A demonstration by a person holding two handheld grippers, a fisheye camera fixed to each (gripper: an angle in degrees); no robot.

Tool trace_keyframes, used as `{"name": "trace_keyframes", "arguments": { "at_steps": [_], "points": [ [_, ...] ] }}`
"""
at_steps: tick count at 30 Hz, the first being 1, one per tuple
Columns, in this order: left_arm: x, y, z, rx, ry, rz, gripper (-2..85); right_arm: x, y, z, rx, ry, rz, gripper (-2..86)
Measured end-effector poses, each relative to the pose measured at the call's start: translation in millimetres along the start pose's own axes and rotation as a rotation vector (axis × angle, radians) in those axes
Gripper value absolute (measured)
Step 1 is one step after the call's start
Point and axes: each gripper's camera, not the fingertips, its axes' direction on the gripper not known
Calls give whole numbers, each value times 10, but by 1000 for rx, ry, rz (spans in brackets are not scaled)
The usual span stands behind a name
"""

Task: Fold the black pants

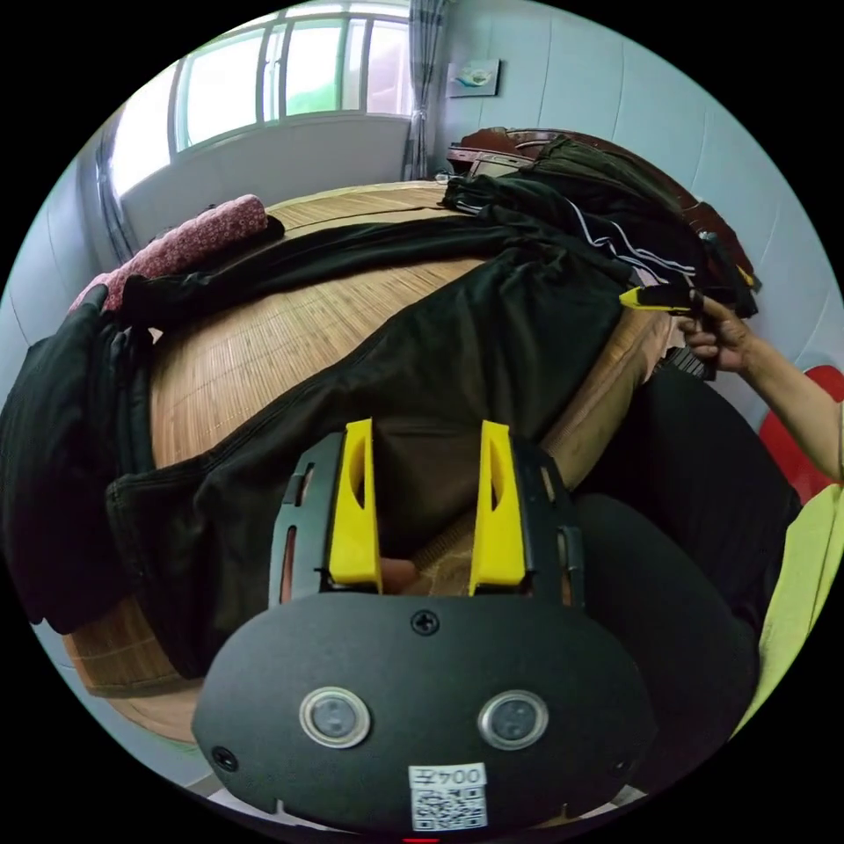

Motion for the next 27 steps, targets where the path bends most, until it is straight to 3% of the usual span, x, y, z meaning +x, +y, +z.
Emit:
{"name": "trace_keyframes", "arguments": {
  "at_steps": [3, 7, 17, 22, 27],
  "points": [
    [76, -50, -22, -26, 76, 40, 252, 75, -35, 110, -83, 11, 0, 109],
    [210, -75, 14, -95, -18, 156, 253, 191, -36, 109, -89, 15, -1, 105],
    [-10, -322, -72, -210, 9, 149, 174, 319, -64, 94, -118, -9, -90, 138],
    [-31, -317, -127, -165, -86, 170, 69, 471, -121, 117, -165, 2, -38, 28],
    [-226, -154, -430, -263, -150, 219, 33, 437, -50, 80, -234, -104, 59, 6]
  ]
}}
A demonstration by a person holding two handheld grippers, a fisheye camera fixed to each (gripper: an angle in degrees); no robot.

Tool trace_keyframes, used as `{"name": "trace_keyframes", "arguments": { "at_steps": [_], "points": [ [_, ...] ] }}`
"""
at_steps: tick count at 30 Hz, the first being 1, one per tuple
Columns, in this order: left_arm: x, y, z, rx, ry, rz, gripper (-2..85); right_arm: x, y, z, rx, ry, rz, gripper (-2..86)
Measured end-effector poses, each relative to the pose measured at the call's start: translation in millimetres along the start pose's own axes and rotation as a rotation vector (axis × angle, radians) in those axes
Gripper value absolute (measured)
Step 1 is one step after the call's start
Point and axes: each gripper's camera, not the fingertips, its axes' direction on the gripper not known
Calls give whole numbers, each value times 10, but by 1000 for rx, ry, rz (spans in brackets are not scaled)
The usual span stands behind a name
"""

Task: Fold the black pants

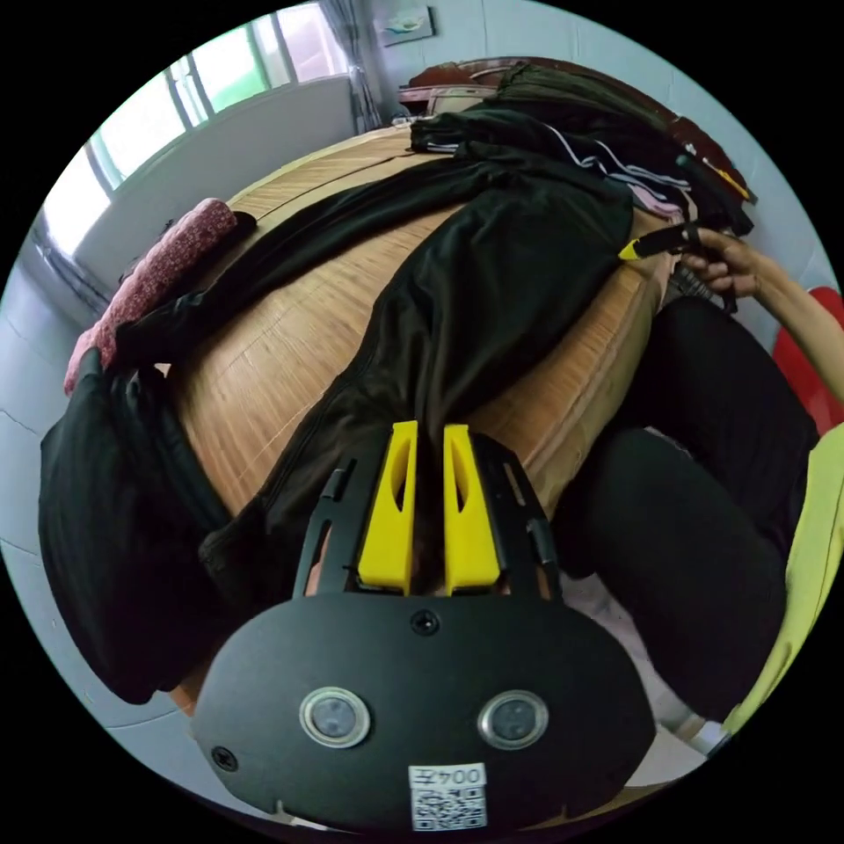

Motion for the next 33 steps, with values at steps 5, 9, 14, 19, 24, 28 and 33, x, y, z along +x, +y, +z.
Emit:
{"name": "trace_keyframes", "arguments": {
  "at_steps": [5, 9, 14, 19, 24, 28, 33],
  "points": [
    [-442, 503, -219, -5, 63, -95, 41, -85, 353, -74, -9, -148, -105, 44],
    [-654, 688, -634, 179, 230, -180, 55, 649, 627, -627, 232, -158, 51, 86],
    [-610, 689, -1101, 468, 244, -288, 74, 1905, 674, -1183, 419, -164, 398, 120],
    [-177, 108, -857, 418, 239, -204, 77, 2561, 403, -1339, 447, -210, 538, 123],
    [76, -590, -502, 364, 250, -165, 62, 2683, 200, -1258, 440, -221, 595, 125],
    [77, -917, -316, 312, 243, -157, 36, 2603, 90, -1243, 464, -146, 594, 111],
    [81, -1223, -69, 211, 260, -140, 14, 2539, 102, -1208, 415, -69, 573, 43]
  ]
}}
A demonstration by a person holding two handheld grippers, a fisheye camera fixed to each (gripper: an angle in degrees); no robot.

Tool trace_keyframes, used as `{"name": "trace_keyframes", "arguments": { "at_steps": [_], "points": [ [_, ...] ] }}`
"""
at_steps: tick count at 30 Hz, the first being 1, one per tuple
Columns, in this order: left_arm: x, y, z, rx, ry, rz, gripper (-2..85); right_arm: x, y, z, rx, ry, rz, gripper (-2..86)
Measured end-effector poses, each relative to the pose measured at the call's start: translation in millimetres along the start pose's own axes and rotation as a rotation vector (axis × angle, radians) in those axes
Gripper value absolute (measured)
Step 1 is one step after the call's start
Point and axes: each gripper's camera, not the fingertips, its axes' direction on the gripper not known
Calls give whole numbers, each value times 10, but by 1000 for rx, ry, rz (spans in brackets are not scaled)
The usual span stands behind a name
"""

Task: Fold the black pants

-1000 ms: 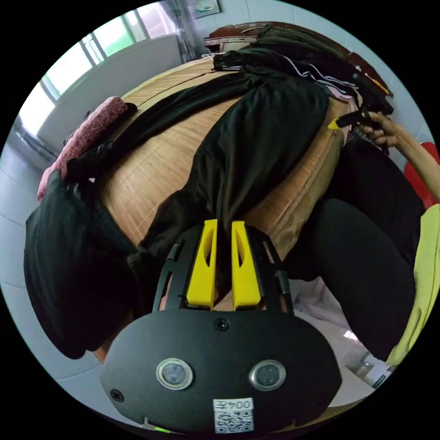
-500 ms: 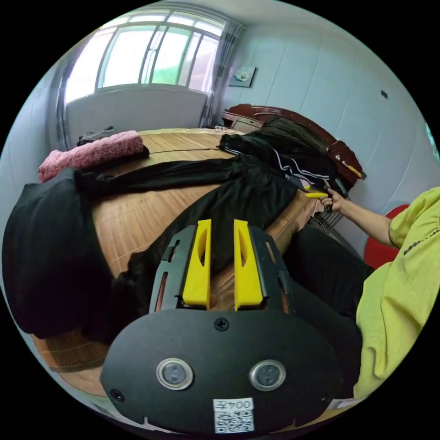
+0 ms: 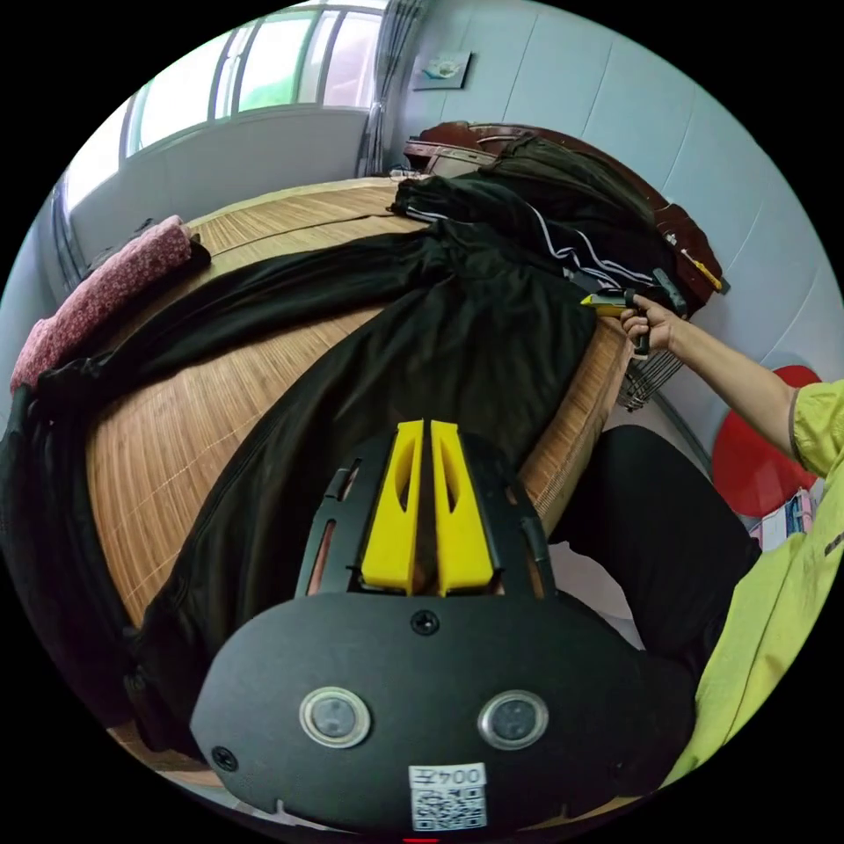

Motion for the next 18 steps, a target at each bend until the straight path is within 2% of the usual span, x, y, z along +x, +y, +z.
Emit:
{"name": "trace_keyframes", "arguments": {
  "at_steps": [6, 12, 15, 18],
  "points": [
    [205, -107, 171, -106, 105, 77, 4, 184, 182, -445, 86, 56, -65, 36],
    [414, -210, 145, -110, 169, 96, 6, 569, 406, -674, 31, 41, -24, 47],
    [346, -246, 101, -61, 145, 11, 7, 520, 641, -897, 179, 2, -57, 61],
    [294, -264, 177, -68, 140, -56, 5, 121, 927, -930, 293, 119, -219, 68]
  ]
}}
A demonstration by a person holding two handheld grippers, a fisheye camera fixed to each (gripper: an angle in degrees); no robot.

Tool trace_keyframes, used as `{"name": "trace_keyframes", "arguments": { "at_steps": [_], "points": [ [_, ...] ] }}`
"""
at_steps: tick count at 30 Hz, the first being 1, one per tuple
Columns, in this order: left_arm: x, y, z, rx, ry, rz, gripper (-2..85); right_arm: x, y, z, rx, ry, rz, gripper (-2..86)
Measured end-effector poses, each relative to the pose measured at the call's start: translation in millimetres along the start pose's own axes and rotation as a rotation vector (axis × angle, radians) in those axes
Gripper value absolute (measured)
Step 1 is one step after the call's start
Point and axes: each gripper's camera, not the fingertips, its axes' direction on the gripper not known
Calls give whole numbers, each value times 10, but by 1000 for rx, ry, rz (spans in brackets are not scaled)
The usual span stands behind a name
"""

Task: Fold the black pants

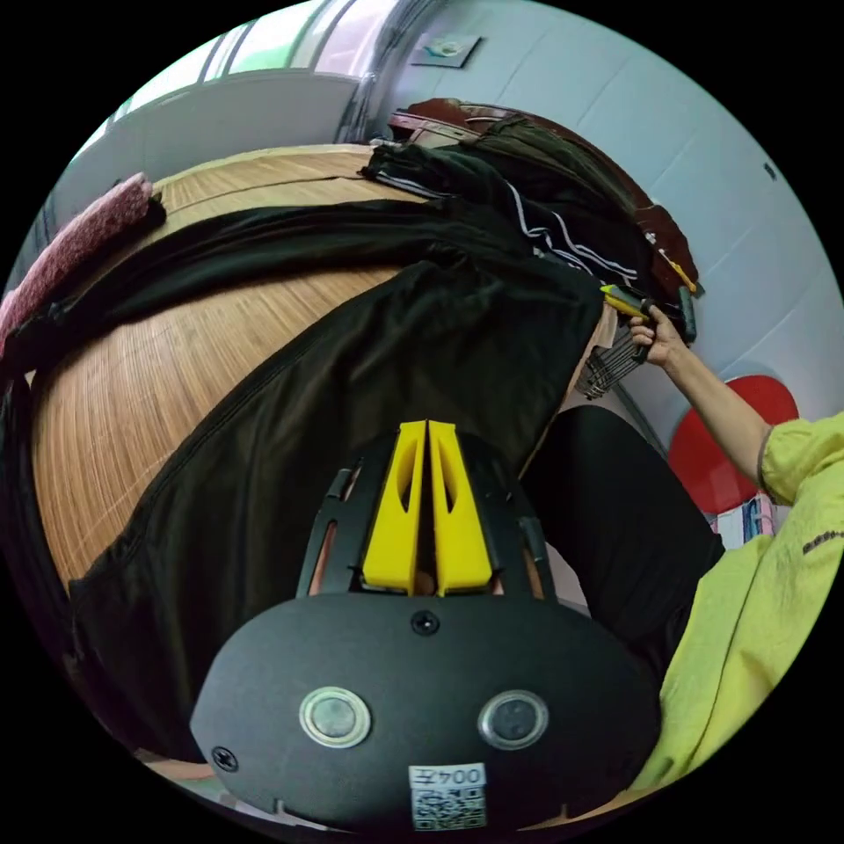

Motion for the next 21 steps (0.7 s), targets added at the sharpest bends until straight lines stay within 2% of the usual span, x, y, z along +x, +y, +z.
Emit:
{"name": "trace_keyframes", "arguments": {
  "at_steps": [2, 4, 8, 13, 15, 17, 21],
  "points": [
    [-14, -22, -6, 18, 17, -27, 4, -277, 93, 128, -51, 102, -149, 68],
    [-1, -85, -48, 8, 30, -53, 3, -370, 136, 415, -271, 313, -173, 60],
    [274, -149, -385, 96, -53, -27, 2, -275, 238, -127, -37, 404, -55, 61],
    [471, -117, -435, 48, -249, -43, 2, -262, 801, -743, 39, 228, -68, 32],
    [590, -187, -217, -63, -317, -8, 1, -403, 1112, -919, 39, 178, -131, 20],
    [733, -228, -165, -29, -383, 30, 2, -534, 1443, -1091, 41, 145, -179, 18],
    [827, -454, -114, -61, -382, -43, 1, -605, 2035, -1366, -66, -86, -262, 94]
  ]
}}
